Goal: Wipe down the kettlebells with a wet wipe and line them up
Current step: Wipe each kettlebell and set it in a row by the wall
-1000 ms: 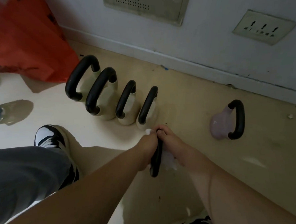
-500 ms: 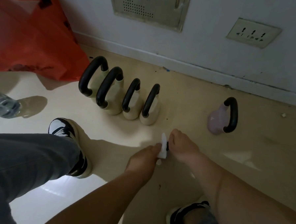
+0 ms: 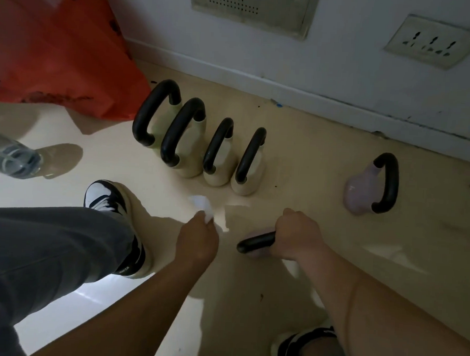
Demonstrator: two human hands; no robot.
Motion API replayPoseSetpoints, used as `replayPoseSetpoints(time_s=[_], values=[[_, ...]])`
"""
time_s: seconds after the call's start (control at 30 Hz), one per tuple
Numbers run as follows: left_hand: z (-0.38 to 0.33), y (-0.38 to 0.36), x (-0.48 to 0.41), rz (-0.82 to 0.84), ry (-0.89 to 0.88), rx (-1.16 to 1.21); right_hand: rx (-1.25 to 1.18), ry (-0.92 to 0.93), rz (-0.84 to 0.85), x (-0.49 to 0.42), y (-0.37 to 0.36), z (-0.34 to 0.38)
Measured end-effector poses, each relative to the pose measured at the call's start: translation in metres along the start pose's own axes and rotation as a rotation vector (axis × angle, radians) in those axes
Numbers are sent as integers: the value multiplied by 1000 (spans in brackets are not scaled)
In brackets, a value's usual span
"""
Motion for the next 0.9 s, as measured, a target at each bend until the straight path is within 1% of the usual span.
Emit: replayPoseSetpoints(time_s=[0.07, 0.13, 0.17, 0.23, 0.3, 0.37, 0.47, 0.5, 0.57, 0.63, 0.7, 0.77, 0.8, 0.9], values=[[-15, -21, 5, 126, -67, -13, -55, -18, -39, -7, 2, 0], [-32, -47, 15, 291, -123, 84, -195, -104, -54, -12, 0, -6], [-41, -56, 18, 337, -153, 142, -261, -145, -67, -15, -3, -8], [-52, -64, 15, 350, -197, 188, -346, -192, -98, -21, -6, -11], [-57, -66, 6, 386, -230, 163, -405, -226, -110, -25, -6, -18], [-60, -63, -4, 418, -232, 189, -448, -283, -81, -27, -5, -27], [-61, -57, -19, 406, -181, 308, -498, -344, -12, -34, -4, -40], [-60, -58, -24, 400, -177, 315, -526, -354, 15, -34, -5, -42], [-60, -62, -29, 398, -178, 275, -589, -363, 50, -36, -6, -44], [-64, -65, -29, 365, -239, 203, -618, -359, 51, -37, -6, -42], [-69, -60, -31, 244, -369, 94, -609, -354, 47, -36, -6, -39], [-71, -54, -35, 140, -471, -23, -529, -336, 32, -33, -6, -35], [-70, -54, -37, 140, -496, -80, -487, -306, 17, -30, -6, -31], [-63, -68, -36, 239, -545, -292, -368, -158, -27, -17, -2, -12]])
Point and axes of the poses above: each hand's wrist, its own x-axis away from the middle knuckle, its own y-axis out of the back of the hand, z = x × y, the point moved 6 cm from there along -x, towards the middle knuckle, and after that the axes turned 3 degrees about -z, right-handed, at the moved point
